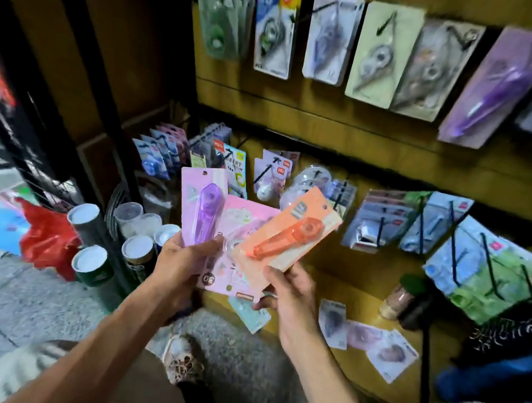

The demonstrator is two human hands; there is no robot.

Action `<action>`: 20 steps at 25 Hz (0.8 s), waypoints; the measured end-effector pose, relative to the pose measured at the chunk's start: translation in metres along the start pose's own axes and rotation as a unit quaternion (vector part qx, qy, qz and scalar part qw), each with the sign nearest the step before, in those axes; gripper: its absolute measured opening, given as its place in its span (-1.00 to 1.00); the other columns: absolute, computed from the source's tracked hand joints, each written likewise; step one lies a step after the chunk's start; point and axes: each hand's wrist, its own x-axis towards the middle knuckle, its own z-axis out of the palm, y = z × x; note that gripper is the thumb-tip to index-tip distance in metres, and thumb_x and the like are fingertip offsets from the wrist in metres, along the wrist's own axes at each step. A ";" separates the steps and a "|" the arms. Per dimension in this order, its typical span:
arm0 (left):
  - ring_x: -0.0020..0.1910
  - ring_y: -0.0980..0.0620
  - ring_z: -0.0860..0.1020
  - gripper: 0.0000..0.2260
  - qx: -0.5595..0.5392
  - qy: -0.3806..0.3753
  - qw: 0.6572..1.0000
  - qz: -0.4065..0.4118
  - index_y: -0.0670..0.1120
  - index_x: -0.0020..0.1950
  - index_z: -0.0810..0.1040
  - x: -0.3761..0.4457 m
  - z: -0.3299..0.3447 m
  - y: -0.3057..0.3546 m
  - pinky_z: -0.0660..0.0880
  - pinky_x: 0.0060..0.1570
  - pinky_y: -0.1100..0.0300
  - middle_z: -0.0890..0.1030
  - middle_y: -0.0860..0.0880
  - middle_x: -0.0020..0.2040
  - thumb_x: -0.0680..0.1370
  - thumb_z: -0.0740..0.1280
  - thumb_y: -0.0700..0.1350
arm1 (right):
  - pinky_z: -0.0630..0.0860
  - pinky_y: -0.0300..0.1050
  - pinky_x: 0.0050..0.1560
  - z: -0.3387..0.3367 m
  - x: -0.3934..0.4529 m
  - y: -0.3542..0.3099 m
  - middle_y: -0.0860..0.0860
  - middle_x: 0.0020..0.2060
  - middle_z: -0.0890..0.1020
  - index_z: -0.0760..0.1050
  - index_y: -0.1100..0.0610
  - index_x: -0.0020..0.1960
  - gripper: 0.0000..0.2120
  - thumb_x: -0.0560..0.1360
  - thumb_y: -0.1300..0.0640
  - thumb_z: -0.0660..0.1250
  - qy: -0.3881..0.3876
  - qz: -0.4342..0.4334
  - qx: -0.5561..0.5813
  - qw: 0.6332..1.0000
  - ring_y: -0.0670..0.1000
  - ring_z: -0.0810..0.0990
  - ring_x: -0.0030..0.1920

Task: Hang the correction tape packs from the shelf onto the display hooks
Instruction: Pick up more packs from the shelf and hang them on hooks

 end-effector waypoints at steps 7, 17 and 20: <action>-0.40 0.05 0.64 -0.73 0.034 -0.117 0.991 0.063 -0.20 0.01 0.54 -0.024 0.064 0.068 0.53 -0.46 0.24 0.68 -0.07 -0.29 0.44 0.32 -0.51 | 0.58 -0.12 -0.49 0.002 0.010 -0.127 0.09 -0.10 0.71 0.58 0.08 0.04 -0.80 0.55 0.33 0.30 -0.015 -0.085 -0.002 0.996 0.04 0.65 -0.26; -0.12 -0.25 0.66 -0.59 0.045 -0.119 0.991 0.050 -0.20 0.11 0.57 -0.017 0.152 0.054 0.62 -0.04 -0.16 0.68 -0.30 -0.03 0.29 0.51 -0.34 | 0.52 -0.15 -0.49 -0.096 -0.005 -0.182 0.12 -0.02 0.68 0.43 0.08 0.28 -0.78 0.67 0.20 0.13 0.103 -0.125 -0.201 0.966 0.06 0.62 -0.42; -0.21 -0.09 0.68 -0.65 0.056 -0.140 0.988 0.045 -0.14 0.14 0.55 -0.018 0.177 0.041 0.59 -0.28 0.12 0.72 -0.12 -0.11 0.41 0.43 -0.40 | 0.49 -0.12 -0.50 -0.136 -0.015 -0.189 0.30 -0.09 0.63 0.49 0.14 0.15 -0.82 0.68 0.15 0.13 0.156 -0.173 -0.231 0.945 0.05 0.60 -0.46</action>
